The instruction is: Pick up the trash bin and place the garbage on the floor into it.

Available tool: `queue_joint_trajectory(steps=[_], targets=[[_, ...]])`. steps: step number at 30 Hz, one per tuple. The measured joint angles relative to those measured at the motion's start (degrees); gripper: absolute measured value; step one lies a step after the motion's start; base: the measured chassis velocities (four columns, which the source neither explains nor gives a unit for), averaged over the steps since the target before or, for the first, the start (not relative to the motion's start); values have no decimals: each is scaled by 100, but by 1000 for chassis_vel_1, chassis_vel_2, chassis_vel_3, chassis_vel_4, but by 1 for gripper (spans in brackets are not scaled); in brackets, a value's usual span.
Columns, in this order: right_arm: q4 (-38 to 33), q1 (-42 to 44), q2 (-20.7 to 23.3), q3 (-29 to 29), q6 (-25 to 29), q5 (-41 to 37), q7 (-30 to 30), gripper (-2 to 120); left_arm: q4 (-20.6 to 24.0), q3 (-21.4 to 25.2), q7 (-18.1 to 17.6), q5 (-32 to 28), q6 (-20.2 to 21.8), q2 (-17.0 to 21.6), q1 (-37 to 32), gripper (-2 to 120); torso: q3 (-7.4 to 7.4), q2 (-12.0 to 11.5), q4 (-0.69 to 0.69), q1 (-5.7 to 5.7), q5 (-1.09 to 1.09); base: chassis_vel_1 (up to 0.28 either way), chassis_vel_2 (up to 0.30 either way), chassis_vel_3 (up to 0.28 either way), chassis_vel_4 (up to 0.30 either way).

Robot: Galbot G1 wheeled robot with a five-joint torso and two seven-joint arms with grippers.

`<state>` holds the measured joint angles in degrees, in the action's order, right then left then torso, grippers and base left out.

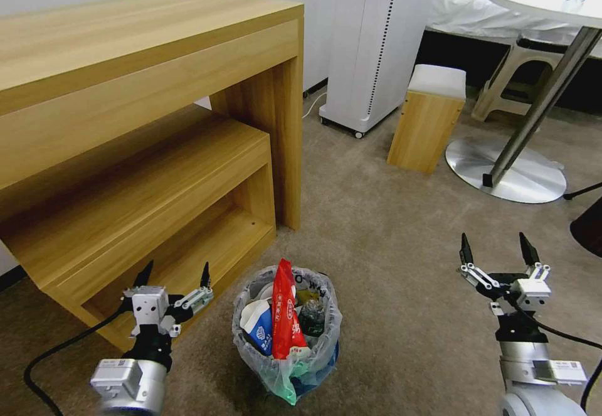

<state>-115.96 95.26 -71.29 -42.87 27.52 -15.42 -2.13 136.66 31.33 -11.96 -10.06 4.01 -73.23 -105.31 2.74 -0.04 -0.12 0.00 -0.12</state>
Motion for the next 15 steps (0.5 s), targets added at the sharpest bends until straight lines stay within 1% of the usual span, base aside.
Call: queue_joint_trajectory(steps=[15], targets=[[-8,-7,3,7,-4,-14,15,100,-9,-7,8,-4,-1,1,9,100,0,0,0,0,0,0,0,0,0]])
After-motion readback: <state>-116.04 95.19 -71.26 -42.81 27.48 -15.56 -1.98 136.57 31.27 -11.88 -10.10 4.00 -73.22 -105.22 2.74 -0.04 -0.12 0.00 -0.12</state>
